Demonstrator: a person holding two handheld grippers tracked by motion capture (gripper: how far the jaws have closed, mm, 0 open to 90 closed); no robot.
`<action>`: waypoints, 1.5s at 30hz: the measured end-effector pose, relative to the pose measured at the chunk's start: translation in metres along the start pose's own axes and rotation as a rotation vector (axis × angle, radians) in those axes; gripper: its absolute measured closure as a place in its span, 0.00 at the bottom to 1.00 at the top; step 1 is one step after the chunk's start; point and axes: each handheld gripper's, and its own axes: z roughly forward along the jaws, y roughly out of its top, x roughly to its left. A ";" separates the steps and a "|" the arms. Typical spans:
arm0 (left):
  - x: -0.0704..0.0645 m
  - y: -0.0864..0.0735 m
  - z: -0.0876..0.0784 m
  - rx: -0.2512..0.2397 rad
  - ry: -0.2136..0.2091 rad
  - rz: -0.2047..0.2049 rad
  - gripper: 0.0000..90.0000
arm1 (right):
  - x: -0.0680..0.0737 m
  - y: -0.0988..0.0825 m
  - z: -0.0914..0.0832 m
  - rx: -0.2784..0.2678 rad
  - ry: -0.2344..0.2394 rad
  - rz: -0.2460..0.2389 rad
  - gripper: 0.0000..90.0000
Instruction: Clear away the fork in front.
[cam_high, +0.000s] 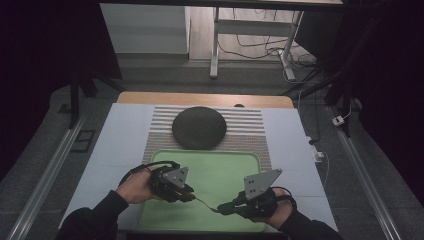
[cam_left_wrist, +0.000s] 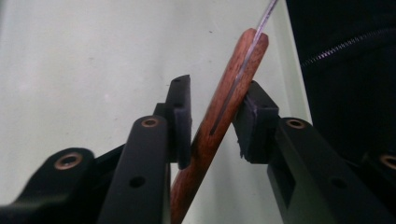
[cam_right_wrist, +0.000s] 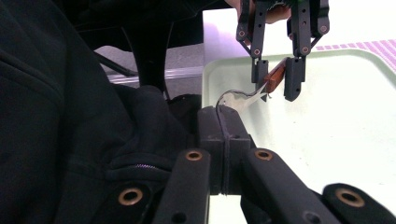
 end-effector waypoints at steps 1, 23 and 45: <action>-0.001 0.000 0.001 0.007 -0.005 0.017 0.78 | 0.000 0.000 0.000 0.004 0.006 -0.001 1.00; -0.006 0.000 -0.002 0.031 -0.040 -0.133 0.88 | -0.016 -0.009 -0.006 0.010 -0.212 0.117 0.61; -0.027 -0.020 -0.012 0.064 0.127 -0.499 0.88 | -0.009 -0.034 -0.029 0.048 -0.545 0.332 0.13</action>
